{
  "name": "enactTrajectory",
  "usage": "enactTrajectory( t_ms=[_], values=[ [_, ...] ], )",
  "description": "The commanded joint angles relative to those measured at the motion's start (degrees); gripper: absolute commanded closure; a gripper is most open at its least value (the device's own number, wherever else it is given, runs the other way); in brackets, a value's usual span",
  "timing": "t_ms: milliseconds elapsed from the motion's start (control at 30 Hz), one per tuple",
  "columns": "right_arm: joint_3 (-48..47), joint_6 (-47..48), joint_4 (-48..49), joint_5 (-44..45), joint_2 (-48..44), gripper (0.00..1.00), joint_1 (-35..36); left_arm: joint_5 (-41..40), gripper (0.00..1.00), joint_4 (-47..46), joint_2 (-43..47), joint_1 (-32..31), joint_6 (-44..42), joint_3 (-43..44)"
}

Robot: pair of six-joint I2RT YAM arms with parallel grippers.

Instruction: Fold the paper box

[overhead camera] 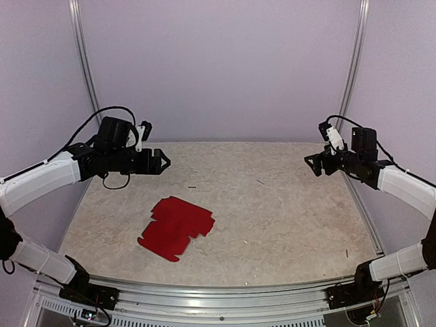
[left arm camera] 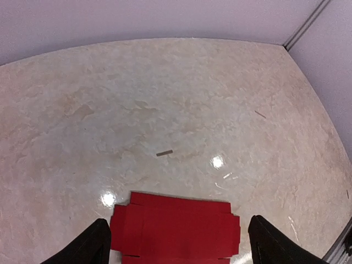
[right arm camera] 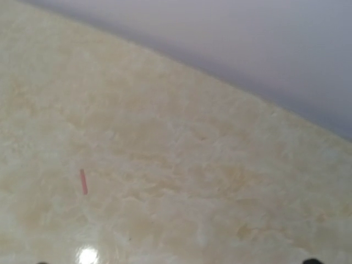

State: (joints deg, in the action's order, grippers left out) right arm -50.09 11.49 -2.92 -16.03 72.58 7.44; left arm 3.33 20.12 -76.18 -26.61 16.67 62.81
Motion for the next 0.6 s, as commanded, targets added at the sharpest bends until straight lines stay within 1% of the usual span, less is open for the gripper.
enactTrajectory(
  t_ms=[0,67,133,200,300,433,567],
  values=[
    [3.98,2.35,3.45,-1.71,-3.04,0.0,0.38,-3.0,0.15,10.85,0.64,-9.81,7.51,-4.38],
    [2.65,7.53,-1.59,-9.03,-0.73,0.07,0.47,-3.12,0.15,11.06,2.14,-13.25,12.85,-8.71],
    [1.41,8.15,-3.47,-12.97,0.89,0.09,1.55,-2.29,0.16,10.16,3.54,-15.7,18.81,-13.62],
    [0.79,9.44,-4.07,-14.28,0.83,0.08,4.61,-2.35,0.16,7.79,5.69,-18.31,23.0,-18.39],
    [-0.9,13.51,-6.29,-11.24,2.18,0.08,13.25,-6.02,0.16,8.55,8.99,-21.69,28.91,-22.7],
    [-4.58,18.21,-10.34,-5.96,8.32,0.08,23.3,-6.52,0.15,10.69,13.06,-23.45,35.4,-26.58],
    [-7.2,20.66,-10.13,-1.91,14.49,0.08,31.65,-7.59,0.13,13.63,17.26,-24.5,41.28,-29.31]
  ],
)
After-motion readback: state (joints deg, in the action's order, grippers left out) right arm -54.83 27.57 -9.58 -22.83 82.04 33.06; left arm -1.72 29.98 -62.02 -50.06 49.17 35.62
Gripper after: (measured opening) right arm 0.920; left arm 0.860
